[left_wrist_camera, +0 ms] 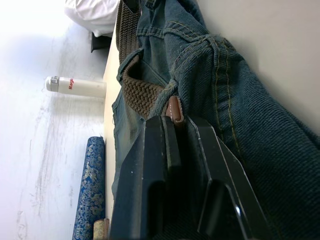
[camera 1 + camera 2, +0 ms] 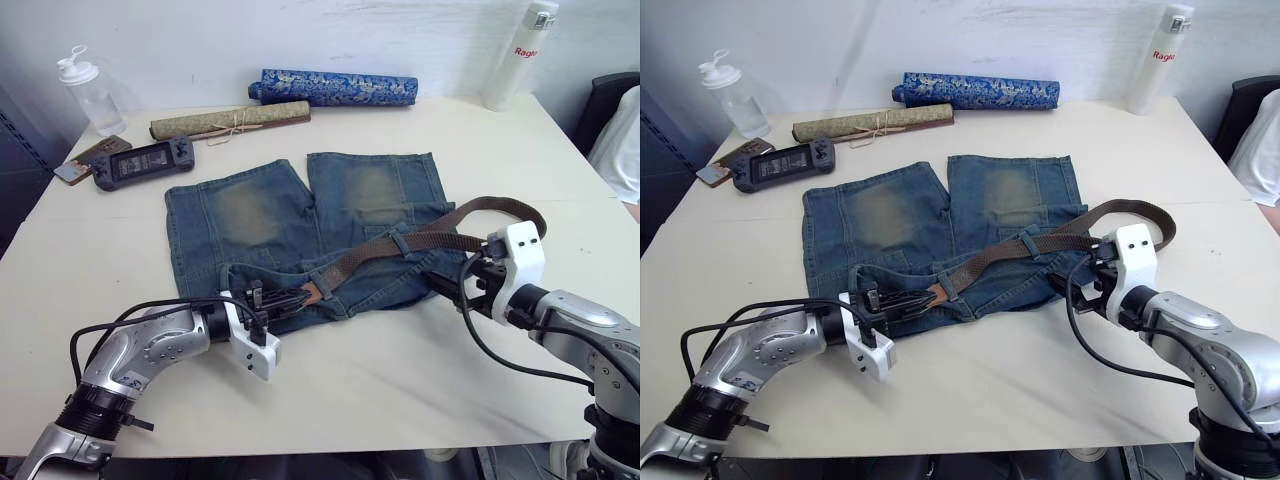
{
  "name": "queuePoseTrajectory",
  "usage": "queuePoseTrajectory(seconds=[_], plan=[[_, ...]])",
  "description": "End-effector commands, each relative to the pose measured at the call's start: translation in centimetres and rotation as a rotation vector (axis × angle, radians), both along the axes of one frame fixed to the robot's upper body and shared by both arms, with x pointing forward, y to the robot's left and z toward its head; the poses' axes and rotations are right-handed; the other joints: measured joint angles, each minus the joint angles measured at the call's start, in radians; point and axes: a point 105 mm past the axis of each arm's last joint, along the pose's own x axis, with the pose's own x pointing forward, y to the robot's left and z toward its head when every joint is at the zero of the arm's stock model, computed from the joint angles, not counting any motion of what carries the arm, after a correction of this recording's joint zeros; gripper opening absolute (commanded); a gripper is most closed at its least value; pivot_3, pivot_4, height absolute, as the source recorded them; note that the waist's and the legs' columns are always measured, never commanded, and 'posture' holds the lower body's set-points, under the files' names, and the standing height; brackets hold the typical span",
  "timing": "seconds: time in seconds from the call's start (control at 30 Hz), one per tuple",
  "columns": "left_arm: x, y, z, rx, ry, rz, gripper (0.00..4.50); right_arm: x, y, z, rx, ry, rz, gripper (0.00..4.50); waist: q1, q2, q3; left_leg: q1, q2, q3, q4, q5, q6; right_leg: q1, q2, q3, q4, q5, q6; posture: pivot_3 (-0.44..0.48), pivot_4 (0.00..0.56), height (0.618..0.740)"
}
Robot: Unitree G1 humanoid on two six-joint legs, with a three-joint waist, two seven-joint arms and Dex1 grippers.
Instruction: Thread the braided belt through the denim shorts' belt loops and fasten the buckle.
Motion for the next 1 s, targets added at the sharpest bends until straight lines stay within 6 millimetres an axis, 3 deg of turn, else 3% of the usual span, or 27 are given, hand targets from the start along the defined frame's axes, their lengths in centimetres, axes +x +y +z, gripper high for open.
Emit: queuePoseTrajectory(seconds=[0.03, 0.3, 0.4, 0.97, 1.0], plan=[[-0.4, 0.0, 0.8, -0.051, 0.020, -0.013, 0.00, 0.1, 0.5, -0.2, -0.064, -0.029, 0.017, 4.37, -0.002, 0.000, 0.000, 0.000, 0.000, 0.000, 0.000, 0.000, 0.000, 0.000, 0.000, 0.000, 0.000, 0.000, 0.000, 0.000, 0.150, 0.637], [-0.4, 0.4, 1.0, -0.036, 0.018, -0.007, 3.76, 0.9, 0.3, -3.1, -0.113, 0.032, -0.041, 4.44, 0.001, -0.001, 0.000, 0.000, 0.000, 0.000, 0.000, 0.000, 0.000, 0.000, 0.000, 0.000, 0.000, 0.000, 0.000, 0.000, 0.150, 0.637], [-0.5, 0.4, 1.1, -0.032, 0.009, -0.014, 3.76, 1.1, 0.2, -3.8, -0.113, 0.057, -0.063, 4.44, 0.001, -0.002, -0.001, 0.000, 0.000, 0.000, 0.000, 0.000, 0.000, 0.001, 0.000, 0.000, 0.000, 0.000, 0.000, 0.000, 0.150, 0.637], [-0.2, -0.8, 2.2, -0.080, -0.023, -0.054, 3.76, 0.8, 0.9, -4.1, -0.094, 0.064, -0.060, 4.44, 0.001, -0.004, -0.003, 0.001, 0.000, 0.000, 0.000, 0.000, 0.000, 0.001, 0.000, 0.000, 0.000, 0.000, 0.000, 0.000, 0.150, 0.637], [-0.2, -0.8, 2.2, -0.077, -0.022, -0.055, 3.25, 0.8, 0.9, -4.2, -0.093, 0.064, -0.059, 4.44, 0.001, -0.004, -0.003, 0.001, 0.000, 0.000, 0.000, 0.000, 0.000, 0.001, 0.000, 0.000, 0.000, 0.000, 0.000, 0.000, 0.150, 0.637]])
